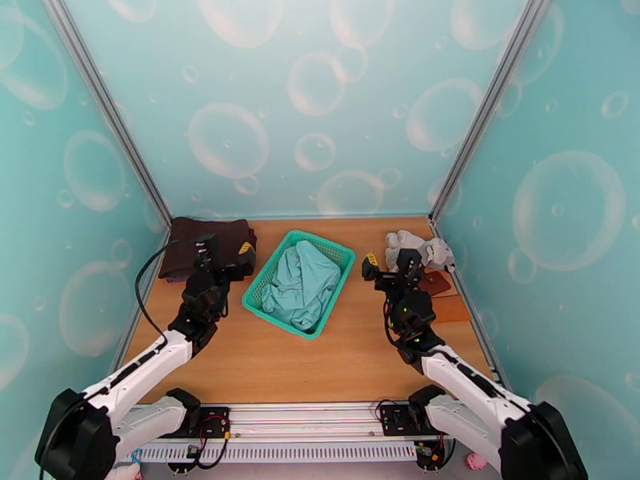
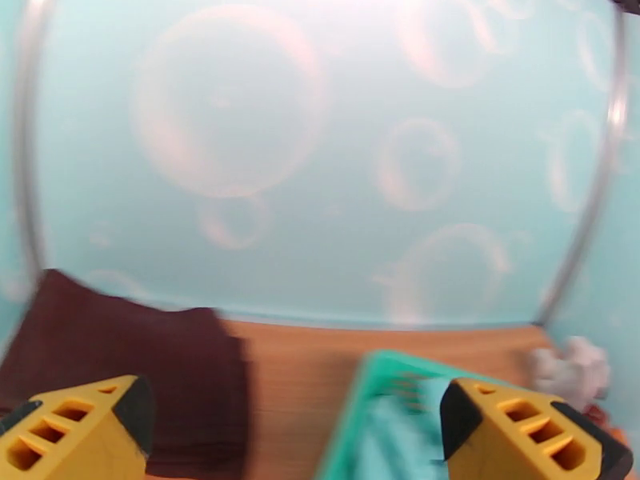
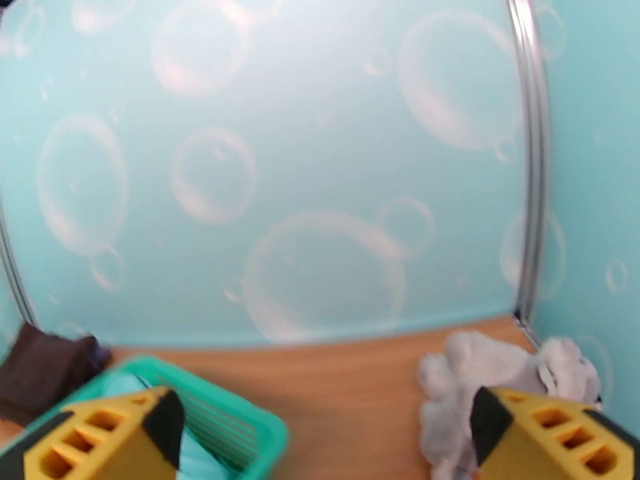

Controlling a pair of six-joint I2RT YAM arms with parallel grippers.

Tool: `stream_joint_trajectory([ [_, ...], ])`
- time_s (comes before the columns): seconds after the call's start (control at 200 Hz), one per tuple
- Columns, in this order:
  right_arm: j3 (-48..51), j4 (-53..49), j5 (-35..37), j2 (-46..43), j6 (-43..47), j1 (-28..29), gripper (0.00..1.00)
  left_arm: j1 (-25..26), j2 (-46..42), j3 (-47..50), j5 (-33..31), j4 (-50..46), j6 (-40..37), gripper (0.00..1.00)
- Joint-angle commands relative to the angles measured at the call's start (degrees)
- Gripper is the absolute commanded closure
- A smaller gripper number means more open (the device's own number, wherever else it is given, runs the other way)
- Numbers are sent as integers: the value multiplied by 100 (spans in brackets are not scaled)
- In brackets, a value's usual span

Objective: Fold and stack the trousers

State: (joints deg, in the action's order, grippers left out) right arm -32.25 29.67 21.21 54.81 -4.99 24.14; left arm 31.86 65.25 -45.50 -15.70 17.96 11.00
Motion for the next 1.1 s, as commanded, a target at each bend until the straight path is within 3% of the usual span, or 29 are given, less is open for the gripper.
stream_joint_trajectory([
  [0.0, -188, -2463, -622, 138, -482, 350, 1, 309, 927, -952, 971, -2697, 516, 0],
  [0.07, 193, -1958, -1124, -14, -590, 506, 1, 688, 1590, -1477, 396, -3188, 465, 1],
  [0.18, 1422, 219, -1668, -247, -531, 637, 1, 850, 2501, -2019, 33, -3464, 583, 1],
  [0.325, 1435, 53, -1709, -364, -431, 777, 1, 1049, 3265, -2328, -84, -3084, 424, 1],
  [0.505, 1988, 999, -1441, -382, -332, 850, 1, 1130, 4255, -2711, -559, -2816, 453, 1],
  [0.76, 1839, 914, -1423, -152, -175, 873, 1, 1174, 5345, -3140, -56, -2871, 671, 1],
  [0.835, 1786, 821, -1426, -143, -160, 865, 1, 1180, 5516, -3271, 64, -3082, 908, 13],
  [0.915, 1781, 803, -1392, -183, -142, 868, 1, 1170, 5553, -3308, 291, -3185, 931, 35],
  [0.995, 1792, 799, -1375, -205, -126, 866, 1, 1173, 5483, -3307, 536, -3252, 947, 59],
  [1.05, 1792, 782, -1348, -223, -109, 872, 1, 1165, 5371, -3337, 696, -3318, 947, 83],
  [1.095, 1784, 767, -1313, -218, -105, 870, 1, 1166, 5234, -3367, 763, -3366, 947, 97],
])
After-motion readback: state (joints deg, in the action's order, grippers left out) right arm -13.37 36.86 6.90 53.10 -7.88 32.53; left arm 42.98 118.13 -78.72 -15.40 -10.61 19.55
